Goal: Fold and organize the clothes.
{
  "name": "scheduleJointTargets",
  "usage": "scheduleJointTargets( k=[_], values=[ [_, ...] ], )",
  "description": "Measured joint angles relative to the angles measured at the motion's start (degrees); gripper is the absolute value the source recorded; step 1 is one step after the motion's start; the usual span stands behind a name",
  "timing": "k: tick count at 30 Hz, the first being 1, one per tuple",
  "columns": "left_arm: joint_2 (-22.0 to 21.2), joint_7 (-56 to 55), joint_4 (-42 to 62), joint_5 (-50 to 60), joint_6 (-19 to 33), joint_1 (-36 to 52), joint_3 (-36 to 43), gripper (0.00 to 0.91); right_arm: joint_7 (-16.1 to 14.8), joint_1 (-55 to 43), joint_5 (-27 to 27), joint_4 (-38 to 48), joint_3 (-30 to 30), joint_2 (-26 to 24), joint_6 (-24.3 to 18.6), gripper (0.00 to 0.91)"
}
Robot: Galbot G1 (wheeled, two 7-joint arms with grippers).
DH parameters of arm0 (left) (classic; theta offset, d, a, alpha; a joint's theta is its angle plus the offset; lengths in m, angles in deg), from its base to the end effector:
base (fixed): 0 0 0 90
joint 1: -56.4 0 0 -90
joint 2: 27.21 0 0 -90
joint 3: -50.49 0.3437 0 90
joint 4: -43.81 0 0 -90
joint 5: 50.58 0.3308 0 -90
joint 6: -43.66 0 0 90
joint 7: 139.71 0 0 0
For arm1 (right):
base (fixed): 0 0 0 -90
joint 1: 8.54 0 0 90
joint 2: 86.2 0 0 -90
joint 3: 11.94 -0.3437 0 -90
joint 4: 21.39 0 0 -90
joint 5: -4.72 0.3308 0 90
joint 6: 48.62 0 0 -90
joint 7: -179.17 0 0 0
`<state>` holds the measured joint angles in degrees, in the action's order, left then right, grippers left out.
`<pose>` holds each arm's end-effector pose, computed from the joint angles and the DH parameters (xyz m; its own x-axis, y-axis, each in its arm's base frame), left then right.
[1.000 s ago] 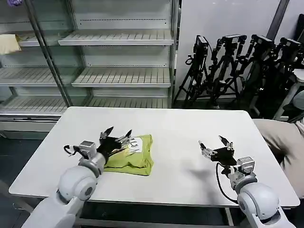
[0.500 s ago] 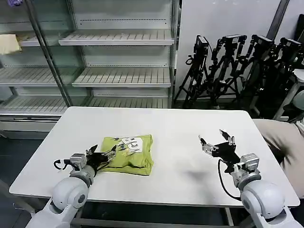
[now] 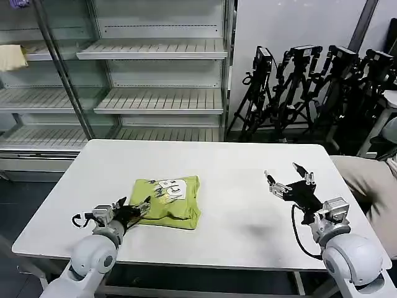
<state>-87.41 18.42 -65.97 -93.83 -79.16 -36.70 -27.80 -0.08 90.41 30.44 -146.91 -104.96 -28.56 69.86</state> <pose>0.2918 0.0604 -0.2486 -0.8862 0.0691 0.4581 0.0343 0.9959 -0.0838 0.2469 -0.0931 -0.1608 -0.9738 -0.2052 0.0976 -0.2187 0.9630 -0.1575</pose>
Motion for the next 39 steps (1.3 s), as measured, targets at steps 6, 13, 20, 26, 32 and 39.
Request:
scheduleJointTargets(
  k=[6, 13, 20, 26, 32, 39],
  values=[
    [-0.7, 0.0, 0.9, 0.2, 0.0, 0.3, 0.4, 0.03, 0.3, 0.5, 0.2, -0.1, -0.7, 0.1, 0.0, 0.907],
    [-0.8, 0.3, 1.6, 0.3, 0.1, 0.3, 0.3, 0.03, 0.3, 0.6, 0.2, -0.2, -0.8, 0.3, 0.0, 0.907],
    [-0.7, 1.2, 1.9, 1.0, 0.3, -0.2, 0.1, 0.03, 0.2, 0.8, 0.0, -0.4, -0.3, 0.5, 0.0, 0.907],
    [0.1, 2.3, 2.2, 2.2, 0.5, -0.5, -1.0, 0.03, 0.1, 0.5, -0.3, 0.0, -0.3, 0.2, -0.4, 0.907],
    [3.9, 6.4, 2.1, 4.3, -0.1, -1.6, -5.2, 0.01, -0.3, 0.5, -0.3, 0.3, -0.4, 0.1, -0.9, 0.907],
    [14.1, 15.8, 3.2, 10.1, 0.8, -4.8, -15.7, 0.01, -0.9, 0.2, -0.7, 1.1, -0.2, 1.0, -1.9, 0.907]
  ],
)
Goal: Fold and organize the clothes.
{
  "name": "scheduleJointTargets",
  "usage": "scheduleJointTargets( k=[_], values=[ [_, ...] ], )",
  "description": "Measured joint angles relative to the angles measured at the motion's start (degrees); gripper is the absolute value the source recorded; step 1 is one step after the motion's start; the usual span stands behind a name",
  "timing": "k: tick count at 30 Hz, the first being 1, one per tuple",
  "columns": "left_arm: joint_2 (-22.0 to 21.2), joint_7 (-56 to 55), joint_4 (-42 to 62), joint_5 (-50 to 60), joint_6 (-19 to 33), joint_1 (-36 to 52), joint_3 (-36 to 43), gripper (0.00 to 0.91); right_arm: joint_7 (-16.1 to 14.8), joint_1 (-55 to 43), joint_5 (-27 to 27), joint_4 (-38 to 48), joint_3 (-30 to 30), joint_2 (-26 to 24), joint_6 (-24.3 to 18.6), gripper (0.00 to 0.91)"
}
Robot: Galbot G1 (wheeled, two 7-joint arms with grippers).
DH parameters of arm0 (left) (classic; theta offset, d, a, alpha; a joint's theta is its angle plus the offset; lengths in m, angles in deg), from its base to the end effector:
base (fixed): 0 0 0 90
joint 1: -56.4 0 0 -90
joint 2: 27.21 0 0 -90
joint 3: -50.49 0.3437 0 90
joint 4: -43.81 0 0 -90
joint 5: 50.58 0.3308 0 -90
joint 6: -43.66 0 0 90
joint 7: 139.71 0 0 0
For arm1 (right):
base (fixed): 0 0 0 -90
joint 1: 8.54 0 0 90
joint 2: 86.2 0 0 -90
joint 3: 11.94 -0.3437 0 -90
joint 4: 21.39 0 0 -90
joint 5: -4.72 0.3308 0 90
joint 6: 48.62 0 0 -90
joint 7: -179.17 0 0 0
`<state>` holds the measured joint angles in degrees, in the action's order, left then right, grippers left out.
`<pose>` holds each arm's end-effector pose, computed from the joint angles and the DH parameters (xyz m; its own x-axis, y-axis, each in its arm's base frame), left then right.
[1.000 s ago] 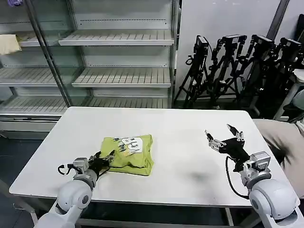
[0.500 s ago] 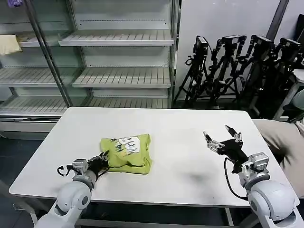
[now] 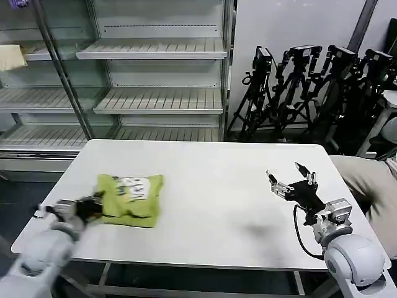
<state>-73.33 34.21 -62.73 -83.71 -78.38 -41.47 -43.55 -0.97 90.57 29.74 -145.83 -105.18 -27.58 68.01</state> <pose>0.2908 0.1891 -0.2061 -0.9168 -0.0704 0.3931 0.0270 0.9712 0.2368 0.2490 -0.0947 -0.1672 -0.9752 -0.2061 0.0803 -0.2162 0.9650 -0.1482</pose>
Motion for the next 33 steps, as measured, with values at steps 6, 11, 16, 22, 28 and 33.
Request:
scheduleJointTargets(
  k=[6, 11, 16, 22, 28, 33],
  values=[
    [7.6, 8.2, 0.1, 7.4, 1.9, -3.1, -10.7, 0.01, -0.5, -0.1, -0.7, 0.9, 0.6, 1.5, -0.9, 0.907],
    [9.1, 11.7, -6.0, 12.7, 1.5, -5.5, -13.7, 0.01, -0.7, 0.2, -0.7, 1.8, 0.1, 1.7, -1.7, 0.907],
    [5.7, 12.3, -13.4, 19.9, 1.2, -6.9, -9.0, 0.01, -0.8, 0.6, -0.6, 2.0, -0.7, 1.1, -1.7, 0.907],
    [-1.5, 12.3, -17.6, 30.0, 1.8, -6.3, 5.8, 0.01, -0.8, 0.6, -0.6, 2.5, -1.5, 0.5, -1.7, 0.907],
    [-8.6, 10.9, -17.5, 35.3, 1.3, -3.3, 19.8, 0.01, -0.9, -0.2, 0.2, 3.0, -2.4, -0.7, -1.5, 0.907],
    [-13.5, 8.7, -15.7, 36.5, 0.3, 0.9, 28.9, 0.02, -0.9, -0.7, 0.8, 3.0, -3.4, -1.9, -1.1, 0.907]
  ],
)
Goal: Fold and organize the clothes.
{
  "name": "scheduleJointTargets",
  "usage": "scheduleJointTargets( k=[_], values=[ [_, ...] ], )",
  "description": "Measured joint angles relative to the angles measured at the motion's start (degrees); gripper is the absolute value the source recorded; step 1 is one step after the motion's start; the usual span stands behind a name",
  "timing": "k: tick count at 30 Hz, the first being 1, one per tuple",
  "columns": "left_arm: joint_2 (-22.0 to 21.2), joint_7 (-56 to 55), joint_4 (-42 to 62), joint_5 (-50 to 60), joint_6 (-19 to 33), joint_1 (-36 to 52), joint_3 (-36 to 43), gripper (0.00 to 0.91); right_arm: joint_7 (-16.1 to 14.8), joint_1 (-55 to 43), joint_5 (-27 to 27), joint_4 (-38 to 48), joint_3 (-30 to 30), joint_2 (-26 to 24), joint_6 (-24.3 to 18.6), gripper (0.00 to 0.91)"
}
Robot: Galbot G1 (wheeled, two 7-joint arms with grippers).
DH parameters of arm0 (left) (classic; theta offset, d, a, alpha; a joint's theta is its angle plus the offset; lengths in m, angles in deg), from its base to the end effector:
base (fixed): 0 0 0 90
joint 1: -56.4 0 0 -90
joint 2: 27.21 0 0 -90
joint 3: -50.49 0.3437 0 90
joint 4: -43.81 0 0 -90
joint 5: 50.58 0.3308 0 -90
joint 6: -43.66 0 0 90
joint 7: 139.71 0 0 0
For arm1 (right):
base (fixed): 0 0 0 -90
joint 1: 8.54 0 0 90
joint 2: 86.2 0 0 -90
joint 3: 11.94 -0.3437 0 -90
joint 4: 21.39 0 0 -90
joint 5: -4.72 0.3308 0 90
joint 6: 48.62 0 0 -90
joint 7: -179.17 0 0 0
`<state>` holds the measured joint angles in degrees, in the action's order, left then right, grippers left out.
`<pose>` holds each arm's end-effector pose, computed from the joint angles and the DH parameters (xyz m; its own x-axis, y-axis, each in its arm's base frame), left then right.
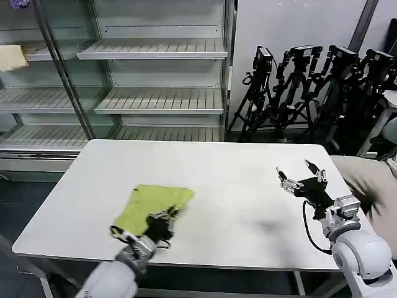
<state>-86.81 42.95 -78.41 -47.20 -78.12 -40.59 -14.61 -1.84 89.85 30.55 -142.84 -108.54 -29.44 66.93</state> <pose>0.2271 -0.0170 -0.2333 -0.8676 0.3782 0.3228 0.4915 0.7504 0.4420 0.2590 -0.1209 -0.1649 -0.9851 -0.1563 0.0723 -0.1667 0.9708 -0.1724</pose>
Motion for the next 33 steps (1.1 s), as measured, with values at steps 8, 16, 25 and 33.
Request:
scheduleJointTargets(
  k=[8, 16, 25, 33],
  values=[
    [-7.0, -7.1, 5.3, -5.0, -0.8, 7.9, 8.9, 0.826, -0.1, -1.4, 0.7, -0.2, -2.3, -2.4, 0.1, 0.907],
    [-12.4, -18.1, 8.6, -17.8, -1.1, 14.6, 12.5, 0.907, 0.1, -2.7, 2.8, 0.7, -2.7, -2.9, -0.1, 0.907],
    [-13.0, -23.1, 8.0, -28.1, -1.1, 19.0, 12.3, 0.907, 0.2, -3.7, 3.2, 1.6, -1.9, -2.4, -0.6, 0.907],
    [-7.6, -22.3, 5.9, -32.3, -1.2, 18.6, 4.4, 0.907, 0.5, -4.3, 2.3, 1.8, -0.4, -1.2, -1.0, 0.907]
  ],
)
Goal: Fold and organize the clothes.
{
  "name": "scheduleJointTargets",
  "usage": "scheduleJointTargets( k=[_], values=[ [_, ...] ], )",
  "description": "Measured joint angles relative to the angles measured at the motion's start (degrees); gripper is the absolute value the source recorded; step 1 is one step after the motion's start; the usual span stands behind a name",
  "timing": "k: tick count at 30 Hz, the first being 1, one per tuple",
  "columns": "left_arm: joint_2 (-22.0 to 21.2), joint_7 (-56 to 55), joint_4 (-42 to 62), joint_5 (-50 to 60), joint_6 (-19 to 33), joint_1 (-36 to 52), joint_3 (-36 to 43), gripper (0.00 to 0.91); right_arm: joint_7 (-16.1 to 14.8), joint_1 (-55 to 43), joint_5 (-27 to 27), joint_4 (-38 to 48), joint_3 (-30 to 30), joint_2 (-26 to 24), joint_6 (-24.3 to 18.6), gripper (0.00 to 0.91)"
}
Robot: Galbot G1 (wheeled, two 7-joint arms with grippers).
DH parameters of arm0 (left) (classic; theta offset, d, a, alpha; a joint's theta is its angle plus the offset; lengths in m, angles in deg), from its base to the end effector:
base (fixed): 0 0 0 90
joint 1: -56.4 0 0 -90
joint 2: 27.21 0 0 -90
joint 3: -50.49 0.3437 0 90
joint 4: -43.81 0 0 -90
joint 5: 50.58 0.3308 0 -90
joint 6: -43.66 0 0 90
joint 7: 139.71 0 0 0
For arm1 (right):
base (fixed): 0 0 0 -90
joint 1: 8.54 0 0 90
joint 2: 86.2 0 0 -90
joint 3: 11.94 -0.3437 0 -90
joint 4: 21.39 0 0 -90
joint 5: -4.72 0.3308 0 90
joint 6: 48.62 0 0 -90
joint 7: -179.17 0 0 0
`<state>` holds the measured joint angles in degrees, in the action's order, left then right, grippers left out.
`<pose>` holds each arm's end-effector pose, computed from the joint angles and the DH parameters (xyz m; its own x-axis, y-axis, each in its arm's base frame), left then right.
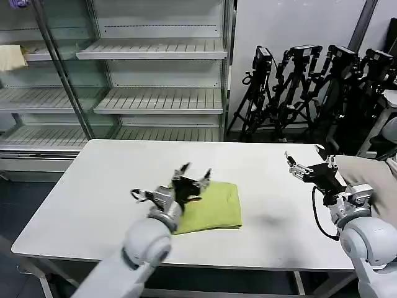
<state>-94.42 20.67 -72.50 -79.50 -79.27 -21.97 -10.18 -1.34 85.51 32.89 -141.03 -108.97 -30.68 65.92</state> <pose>0.3012 -0.0576 -0.1810 -0.9294 0.3288 0.1678 0.3398 0.9396 0.0411 0.2756 -0.1310 -0.1484 -0.9893 -0.1456 0.0057 -0.1446 0.9758 -0.1640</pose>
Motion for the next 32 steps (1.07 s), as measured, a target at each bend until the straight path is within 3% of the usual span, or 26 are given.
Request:
scheduleJointTargets(
  k=[7, 13, 22, 32],
  values=[
    [5.7, 5.0, -0.5, -0.5, 1.9, -5.3, -11.6, 0.907, 0.0, 0.3, -1.8, 0.8, 1.8, 1.4, -0.6, 0.907],
    [7.5, 10.6, 0.9, 2.5, 6.8, -9.7, -19.2, 0.907, -0.1, 0.9, -4.9, 1.8, 2.4, 1.6, -1.3, 0.907],
    [7.0, 18.0, 2.3, 10.3, 14.9, -12.3, -24.5, 0.907, -1.0, 2.5, -9.1, 3.5, 1.1, 0.7, -5.9, 0.907],
    [3.9, 24.1, 3.6, 18.0, 20.9, -14.7, -27.9, 0.907, -1.3, 4.6, -10.0, 4.3, 0.0, 0.5, -10.7, 0.907]
  ],
)
